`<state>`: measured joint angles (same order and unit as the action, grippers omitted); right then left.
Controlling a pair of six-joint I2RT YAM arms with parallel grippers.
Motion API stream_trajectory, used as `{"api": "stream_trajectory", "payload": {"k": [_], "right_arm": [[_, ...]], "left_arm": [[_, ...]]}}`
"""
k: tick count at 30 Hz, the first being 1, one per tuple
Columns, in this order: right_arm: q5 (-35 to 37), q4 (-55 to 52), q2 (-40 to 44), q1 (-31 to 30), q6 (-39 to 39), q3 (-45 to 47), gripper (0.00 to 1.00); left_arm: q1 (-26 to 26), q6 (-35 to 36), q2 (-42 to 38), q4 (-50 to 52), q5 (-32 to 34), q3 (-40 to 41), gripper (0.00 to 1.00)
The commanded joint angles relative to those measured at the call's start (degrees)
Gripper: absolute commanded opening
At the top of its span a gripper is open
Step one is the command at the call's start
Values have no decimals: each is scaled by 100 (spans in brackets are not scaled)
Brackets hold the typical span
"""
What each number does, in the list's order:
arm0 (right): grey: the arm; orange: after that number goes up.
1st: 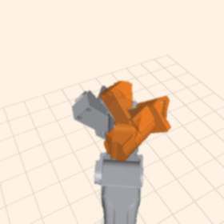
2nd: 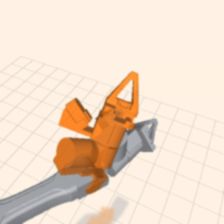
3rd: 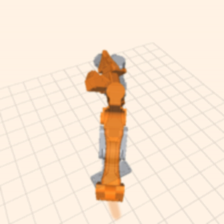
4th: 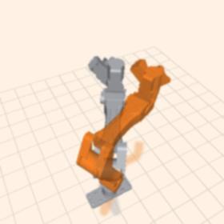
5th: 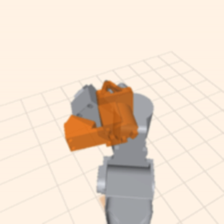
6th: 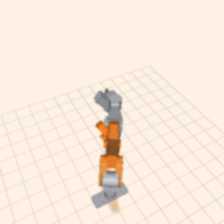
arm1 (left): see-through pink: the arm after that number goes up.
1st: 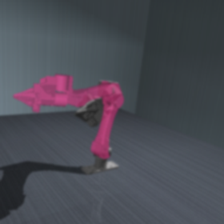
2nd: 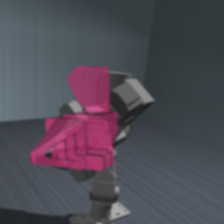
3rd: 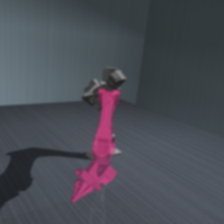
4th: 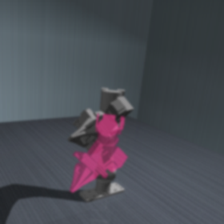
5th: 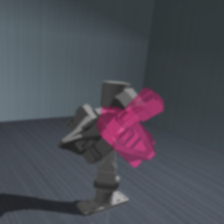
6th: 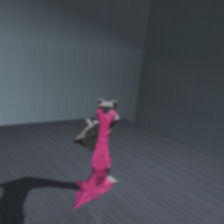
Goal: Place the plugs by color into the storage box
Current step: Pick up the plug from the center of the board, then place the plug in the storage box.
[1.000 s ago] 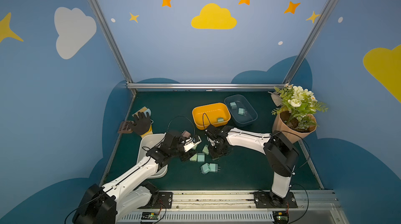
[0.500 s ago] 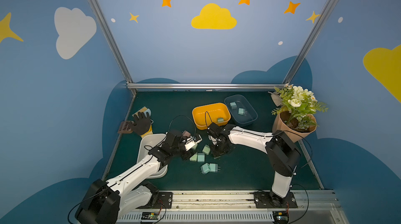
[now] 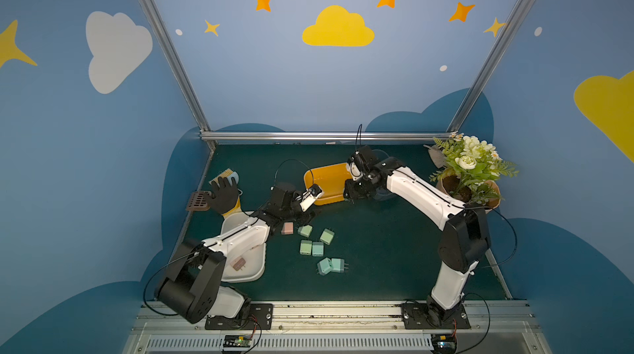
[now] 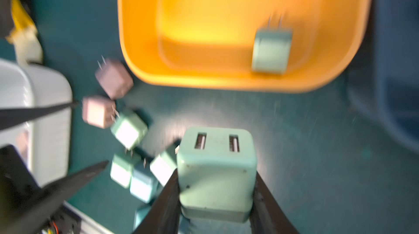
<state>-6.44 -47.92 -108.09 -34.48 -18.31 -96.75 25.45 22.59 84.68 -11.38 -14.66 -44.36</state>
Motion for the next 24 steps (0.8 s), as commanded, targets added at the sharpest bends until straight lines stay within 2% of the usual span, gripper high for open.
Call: {"api": "stream_trajectory", "payload": {"k": [1,5,11,21,24], "right_arm": [[-36,-261,-690,198,347,-674,28],[-88,-357,-1549,447,457,-1614,28],[-237,-329,-2381,565,510,-2374,29],[-270,-15,-2833,615,532,-2678,37],[-270,-6,-2801,626,549,-2661,43]], "left_arm": [[-142,187,482,-356,-326,-459,63],[-219,568,1033,-659,-485,-871,64],[-530,-252,1497,-1274,-806,-1222,64],[-532,-367,1781,-1210,-887,-1366,65],[-510,-402,1818,-1159,-919,-1433,64]]}}
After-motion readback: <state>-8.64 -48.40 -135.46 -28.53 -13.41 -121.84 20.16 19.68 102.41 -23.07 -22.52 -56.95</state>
